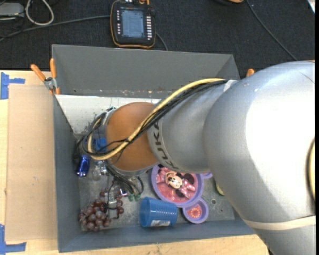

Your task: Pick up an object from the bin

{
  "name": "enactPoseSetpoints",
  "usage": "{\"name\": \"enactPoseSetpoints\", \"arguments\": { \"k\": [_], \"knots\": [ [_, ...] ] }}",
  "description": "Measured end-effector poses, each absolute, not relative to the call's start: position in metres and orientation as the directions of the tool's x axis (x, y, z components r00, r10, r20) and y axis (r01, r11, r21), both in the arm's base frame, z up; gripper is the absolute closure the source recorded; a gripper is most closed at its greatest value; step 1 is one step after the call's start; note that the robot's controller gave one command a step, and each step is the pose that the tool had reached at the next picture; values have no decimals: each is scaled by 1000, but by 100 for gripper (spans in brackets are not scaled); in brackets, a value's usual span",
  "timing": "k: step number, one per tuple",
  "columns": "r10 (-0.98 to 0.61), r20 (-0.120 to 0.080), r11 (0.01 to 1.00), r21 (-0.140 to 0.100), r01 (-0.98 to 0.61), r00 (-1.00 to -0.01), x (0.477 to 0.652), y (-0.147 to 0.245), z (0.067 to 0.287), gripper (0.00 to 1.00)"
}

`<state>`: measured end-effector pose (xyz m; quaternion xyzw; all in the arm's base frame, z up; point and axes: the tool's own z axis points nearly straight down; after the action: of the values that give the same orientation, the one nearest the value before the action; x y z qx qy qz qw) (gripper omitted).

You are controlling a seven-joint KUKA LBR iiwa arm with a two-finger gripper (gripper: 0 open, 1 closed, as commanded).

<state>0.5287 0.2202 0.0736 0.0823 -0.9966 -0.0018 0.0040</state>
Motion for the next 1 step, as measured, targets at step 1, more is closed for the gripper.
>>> {"name": "enactPoseSetpoints", "arguments": {
  "k": [1],
  "knots": [
    [-112, 3, 994, 6, -112, -994, 535, 208, 72, 0]
  ]
}}
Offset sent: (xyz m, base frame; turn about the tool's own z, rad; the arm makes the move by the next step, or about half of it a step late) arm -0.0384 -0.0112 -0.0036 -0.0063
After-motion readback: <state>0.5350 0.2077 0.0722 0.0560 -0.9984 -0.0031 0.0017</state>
